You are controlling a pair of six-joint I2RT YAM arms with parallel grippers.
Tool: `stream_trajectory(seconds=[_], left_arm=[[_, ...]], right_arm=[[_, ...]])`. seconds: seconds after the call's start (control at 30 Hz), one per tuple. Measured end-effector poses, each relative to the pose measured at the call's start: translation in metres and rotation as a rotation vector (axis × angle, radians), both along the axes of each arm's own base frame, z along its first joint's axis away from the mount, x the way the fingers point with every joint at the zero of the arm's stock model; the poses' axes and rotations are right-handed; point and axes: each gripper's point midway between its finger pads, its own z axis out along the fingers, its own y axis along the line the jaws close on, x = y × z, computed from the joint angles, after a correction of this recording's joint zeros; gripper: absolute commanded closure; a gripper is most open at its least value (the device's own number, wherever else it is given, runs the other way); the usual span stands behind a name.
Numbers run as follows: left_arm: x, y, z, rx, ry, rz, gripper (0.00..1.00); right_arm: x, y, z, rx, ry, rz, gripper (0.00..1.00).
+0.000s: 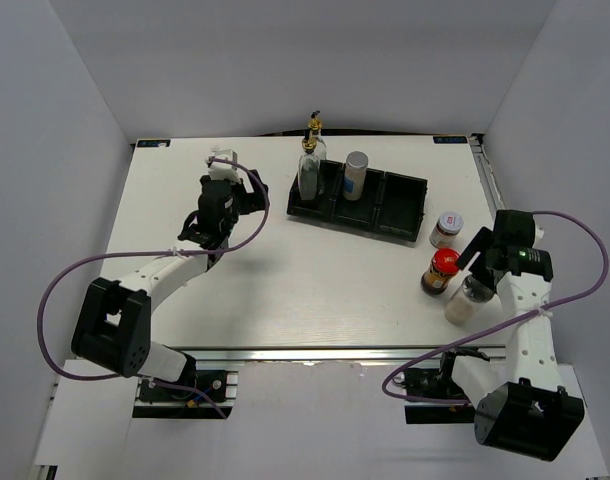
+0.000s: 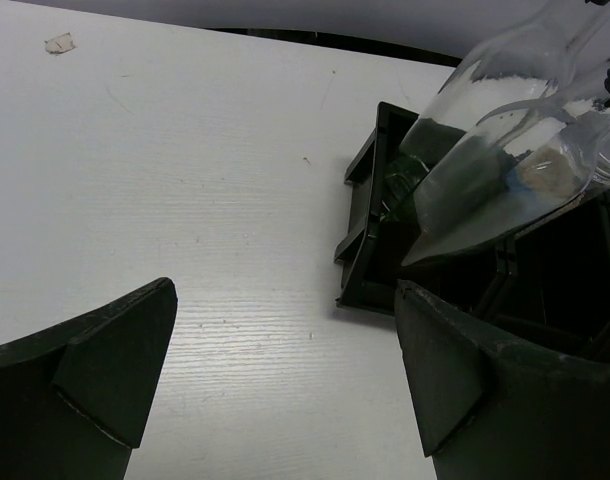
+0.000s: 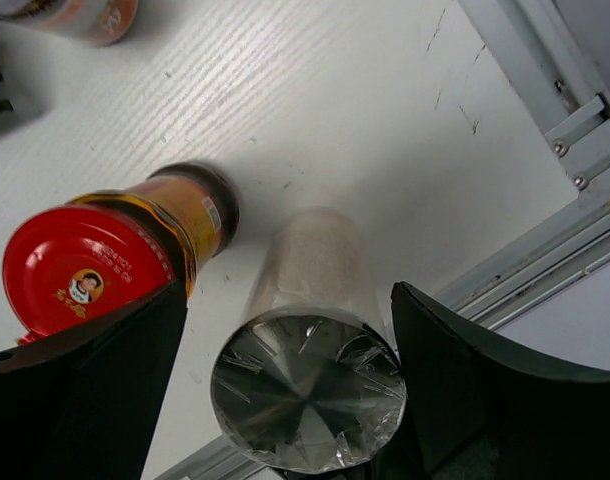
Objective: Organize the condiment bottles
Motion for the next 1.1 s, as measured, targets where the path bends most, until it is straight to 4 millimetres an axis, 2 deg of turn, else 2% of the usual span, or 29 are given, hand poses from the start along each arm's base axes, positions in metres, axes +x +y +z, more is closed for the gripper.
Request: stream_trajectory(seconds=[0.23, 0.4, 0.67, 0.77, 0.87, 0.9, 0.97, 1.03, 1.1], left_arm=[[-0.001, 0.001, 0.003, -0.002, -0.006, 0.004, 0.02], [-0.001, 0.002, 0.009, -0.006, -0.019, 0.006, 0.02], [-0.002, 0.001, 0.009, -0.008, -0.017, -0.002, 0.02], [-0.002, 0.0, 0.009, -0.009, -0.017, -0.005, 0.02], [-0.002, 0.0, 0.009, -0.01, -0.017, -0.008, 0.02], [-0.002, -0.001, 0.009, -0.01, -0.016, -0.009, 0.02], [-0.002, -0.001, 0.009, -0.01, -0.017, -0.011, 0.02], [-0.002, -0.001, 0.008, -0.01, -0.016, -0.011, 0.02], [-0.002, -0.001, 0.008, -0.01, -0.016, -0.011, 0.02]], right_arm=[[-0.016, 0.01, -0.011, 0.053, 0.039, -0.006, 0.19], [-0.021, 0.014, -0.016, 0.073, 0.065, -0.007, 0.19], [-0.031, 0.017, -0.02, 0.087, 0.107, -0.005, 0.31], [-0.033, 0.018, -0.021, 0.089, 0.114, -0.005, 0.4], [-0.034, 0.019, -0.021, 0.093, 0.117, 0.001, 0.59], [-0.034, 0.019, -0.021, 0.095, 0.118, 0.002, 0.71], [-0.036, 0.02, -0.02, 0.1, 0.127, 0.01, 0.73], [-0.038, 0.021, -0.02, 0.102, 0.14, 0.011, 0.79], [-0.042, 0.02, -0.019, 0.099, 0.165, 0.007, 0.9]])
